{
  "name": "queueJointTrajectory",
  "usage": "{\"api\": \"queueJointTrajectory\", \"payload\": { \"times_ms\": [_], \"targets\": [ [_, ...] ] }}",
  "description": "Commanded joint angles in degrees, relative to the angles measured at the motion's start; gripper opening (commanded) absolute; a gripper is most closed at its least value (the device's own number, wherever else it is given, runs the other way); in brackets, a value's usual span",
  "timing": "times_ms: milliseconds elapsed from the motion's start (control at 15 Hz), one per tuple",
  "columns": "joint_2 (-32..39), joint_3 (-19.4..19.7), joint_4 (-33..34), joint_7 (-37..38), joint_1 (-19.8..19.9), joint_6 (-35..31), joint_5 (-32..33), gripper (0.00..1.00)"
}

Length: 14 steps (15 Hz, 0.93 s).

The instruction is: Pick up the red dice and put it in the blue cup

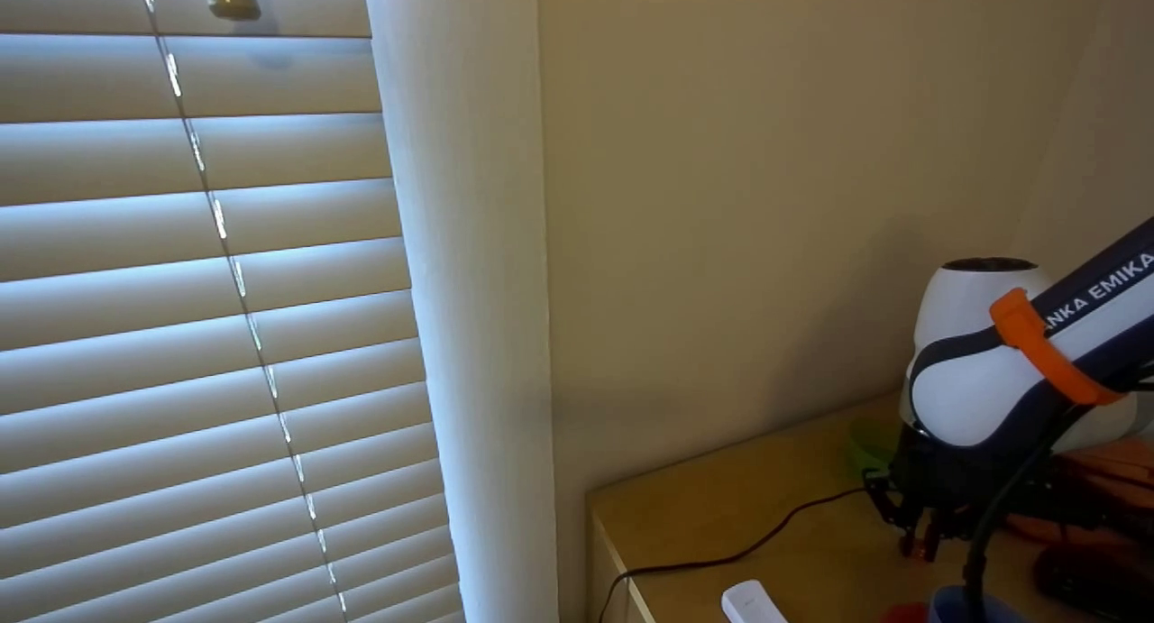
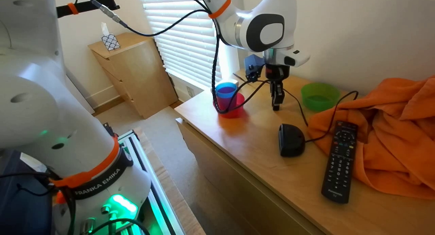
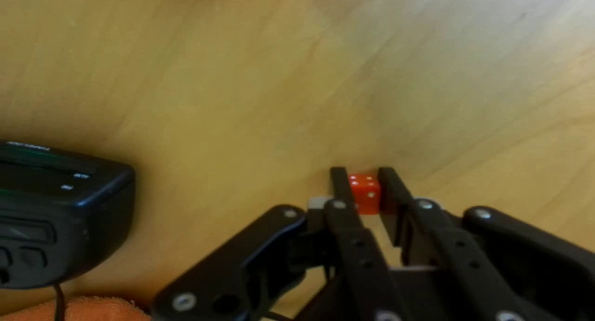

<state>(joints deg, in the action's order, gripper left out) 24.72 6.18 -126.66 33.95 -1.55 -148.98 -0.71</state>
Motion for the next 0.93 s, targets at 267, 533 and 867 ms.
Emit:
{"api": "queueJointTrajectory", "payload": {
  "times_ms": [267, 533, 867],
  "targets": [
    [-16.7, 0.3, -7.6, -5.2, -1.6, 6.9, 0.5, 0.05],
    [-29.2, -2.1, -12.2, -8.4, -1.0, 15.5, 0.5, 0.05],
    [-38.5, -5.8, -16.2, -17.5, -1.7, 27.0, -6.5, 0.05]
  ]
}}
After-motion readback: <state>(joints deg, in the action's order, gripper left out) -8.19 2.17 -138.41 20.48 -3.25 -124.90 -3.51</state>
